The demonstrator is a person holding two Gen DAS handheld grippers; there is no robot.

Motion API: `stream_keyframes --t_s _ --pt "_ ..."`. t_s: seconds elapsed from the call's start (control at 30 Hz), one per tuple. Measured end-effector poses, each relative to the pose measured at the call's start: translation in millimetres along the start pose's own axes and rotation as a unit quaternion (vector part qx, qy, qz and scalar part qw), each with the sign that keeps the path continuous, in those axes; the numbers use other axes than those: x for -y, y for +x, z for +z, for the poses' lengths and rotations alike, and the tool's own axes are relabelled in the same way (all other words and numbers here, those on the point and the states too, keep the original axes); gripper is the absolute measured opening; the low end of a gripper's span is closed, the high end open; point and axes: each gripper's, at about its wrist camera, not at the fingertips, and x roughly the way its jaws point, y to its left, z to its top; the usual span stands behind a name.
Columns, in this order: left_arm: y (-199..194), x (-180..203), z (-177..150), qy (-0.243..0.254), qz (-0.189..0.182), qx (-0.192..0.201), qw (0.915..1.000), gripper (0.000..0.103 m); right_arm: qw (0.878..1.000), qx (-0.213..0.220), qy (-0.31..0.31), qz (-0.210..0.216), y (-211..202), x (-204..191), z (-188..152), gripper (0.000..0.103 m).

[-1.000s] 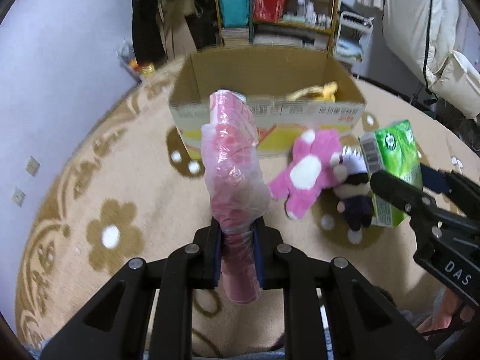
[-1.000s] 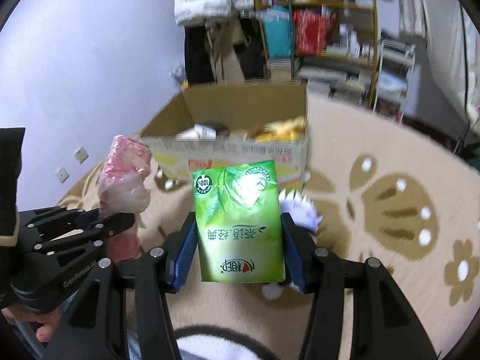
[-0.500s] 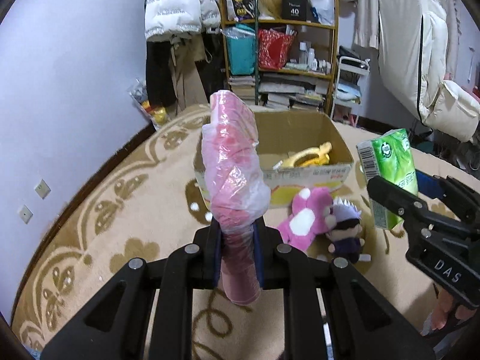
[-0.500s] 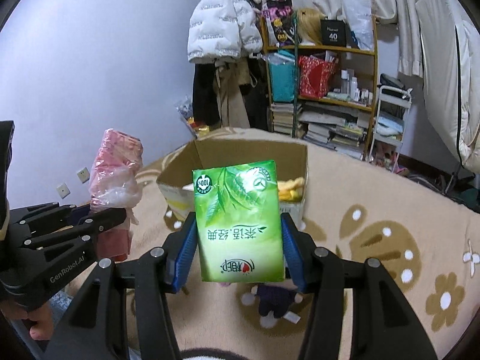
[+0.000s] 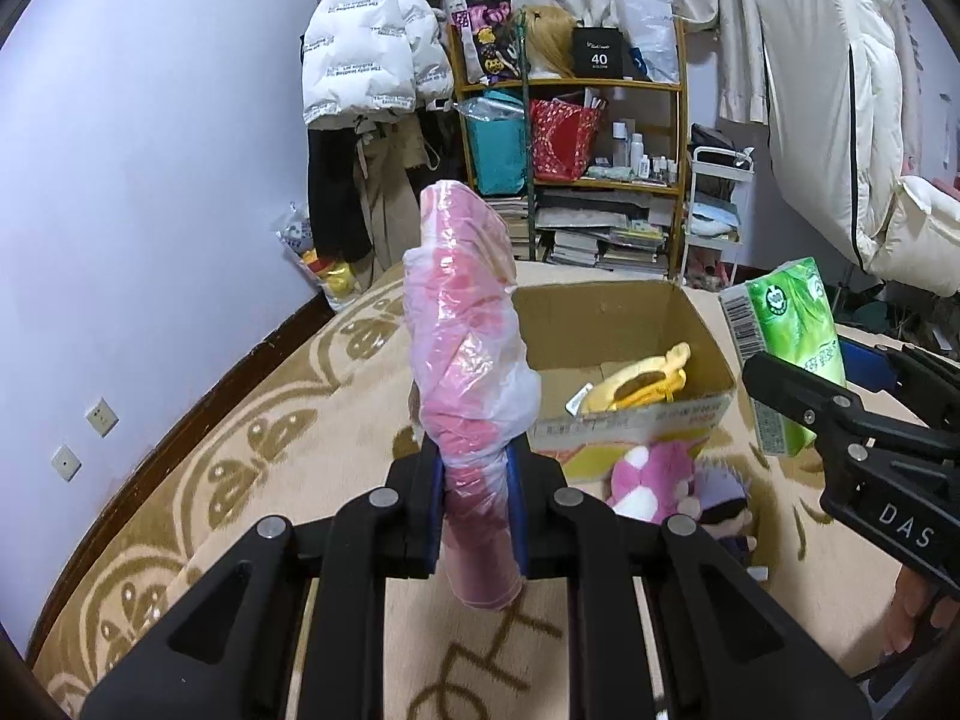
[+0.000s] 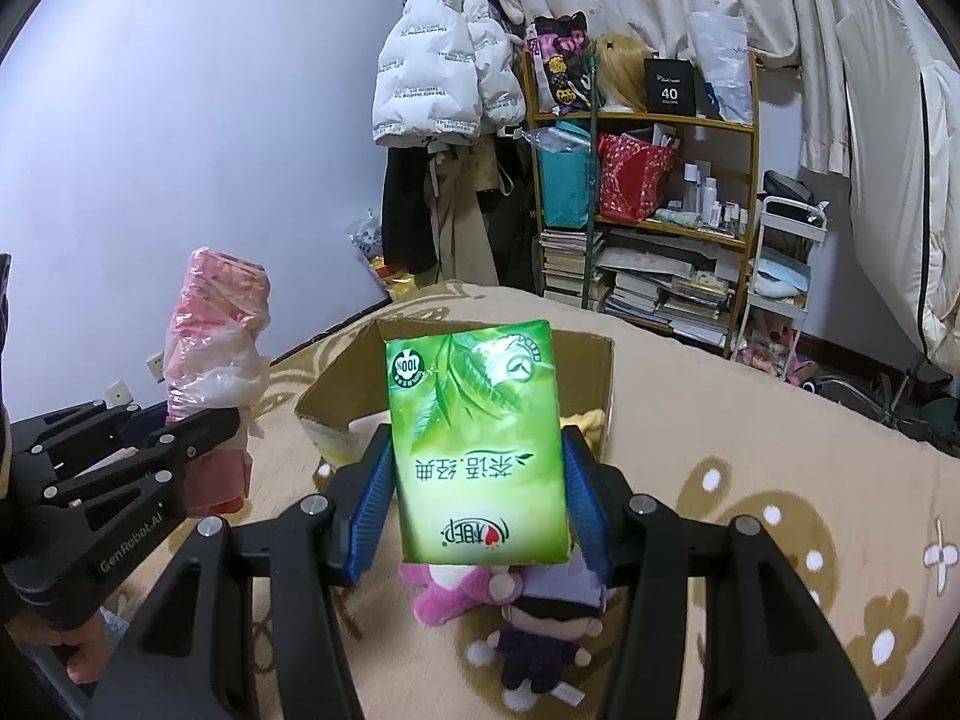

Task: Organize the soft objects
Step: 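Lift both held items and carry them over the box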

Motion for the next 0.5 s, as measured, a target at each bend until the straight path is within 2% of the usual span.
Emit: stream_keyframes --t_s 0.1,0.5 --pt "11.4 3.7 4.5 0.005 0.003 -0.002 1.0000 0.017 1.000 0.001 -0.008 -0.002 6.7 2.4 5.3 0.056" --pt "49.0 -7.8 28.8 -0.033 -0.014 -0.036 0.9987 0.017 1.000 -0.012 -0.011 -0.006 38.0 15.4 17.6 0.056"
